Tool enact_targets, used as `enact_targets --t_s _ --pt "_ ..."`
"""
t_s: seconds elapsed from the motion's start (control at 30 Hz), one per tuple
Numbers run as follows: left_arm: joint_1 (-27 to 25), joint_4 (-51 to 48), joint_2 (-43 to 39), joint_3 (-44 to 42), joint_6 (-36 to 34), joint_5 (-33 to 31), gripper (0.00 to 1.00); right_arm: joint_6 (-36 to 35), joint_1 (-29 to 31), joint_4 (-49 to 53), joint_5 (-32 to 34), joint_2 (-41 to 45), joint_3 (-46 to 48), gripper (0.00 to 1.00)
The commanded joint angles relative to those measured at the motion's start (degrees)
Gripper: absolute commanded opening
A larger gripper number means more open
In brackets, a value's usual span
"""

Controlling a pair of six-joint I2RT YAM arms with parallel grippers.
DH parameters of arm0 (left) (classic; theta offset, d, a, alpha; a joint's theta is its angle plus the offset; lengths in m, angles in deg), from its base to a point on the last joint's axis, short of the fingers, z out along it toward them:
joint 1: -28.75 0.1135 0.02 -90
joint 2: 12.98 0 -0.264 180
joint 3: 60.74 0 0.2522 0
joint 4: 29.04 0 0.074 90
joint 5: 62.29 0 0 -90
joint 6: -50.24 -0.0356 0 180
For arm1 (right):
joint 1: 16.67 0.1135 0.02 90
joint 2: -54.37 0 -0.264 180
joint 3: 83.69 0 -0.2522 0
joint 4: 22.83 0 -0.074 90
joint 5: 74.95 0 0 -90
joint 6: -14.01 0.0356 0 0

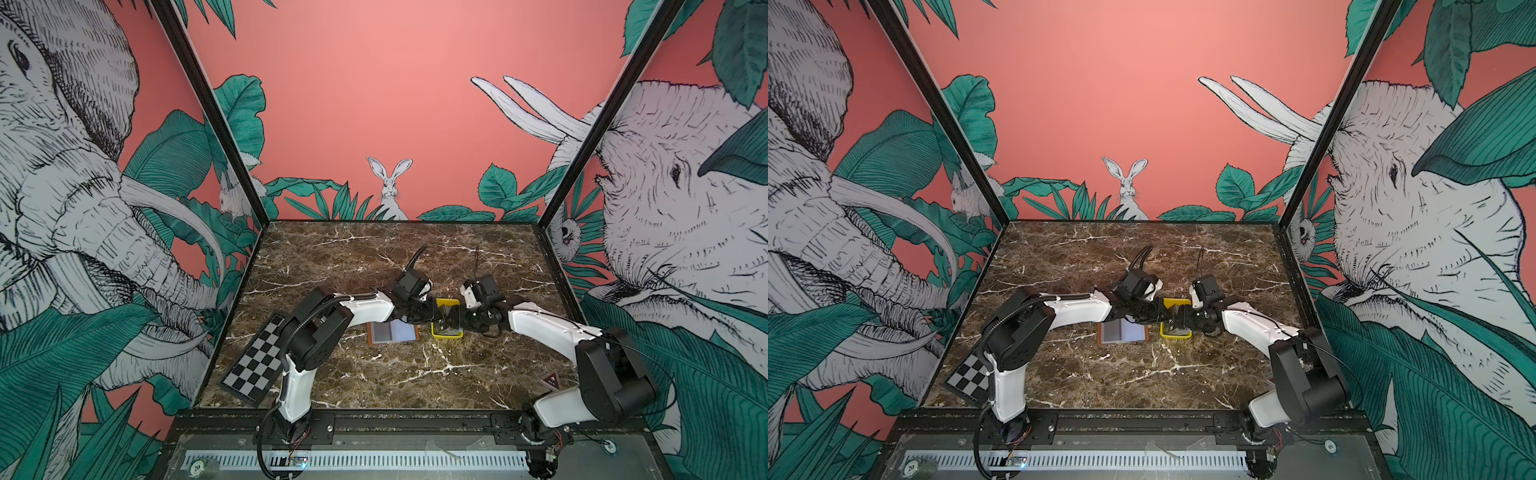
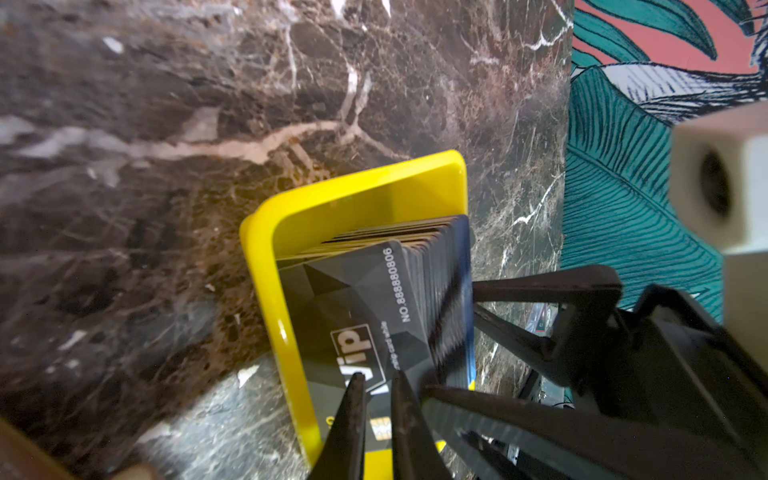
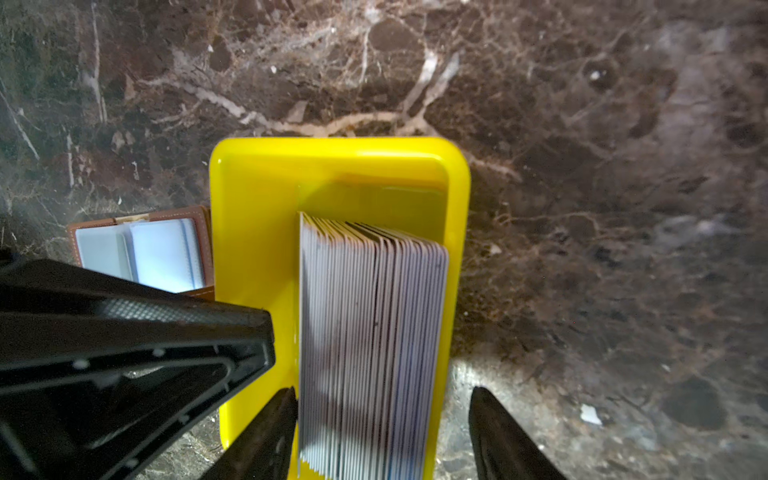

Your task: Put the credit cards into the card holder

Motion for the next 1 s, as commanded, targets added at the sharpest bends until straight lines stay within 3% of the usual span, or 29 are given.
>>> enact_targets --t_s 0.0,0.27,0.53,0.73,0.97 --pt "-0.3 0.3 0.8 -0.5 0.2 0.5 0.15 -1.0 -0.1 1.9 1.7 1.5 -0.9 0.65" --pt "-0.4 0.2 1.8 0.1 0.4 0.7 0.15 -1.2 0.0 2.8 1.5 2.2 -1.3 0.65" --pt "-0.5 1.4 2.3 0.0 0.9 0.9 0.15 0.6 0.0 4.7 0.6 8.2 -0.9 0.65" --pt "-0.6 1.4 2.3 0.2 0.8 0.8 0.15 4.0 0.2 2.6 -2.6 11.1 0.4 0.54" --pt "-0.7 1.5 2.1 -0.2 0.9 0.6 0.15 5.8 0.9 0.9 -3.6 8.2 -0.7 0.36"
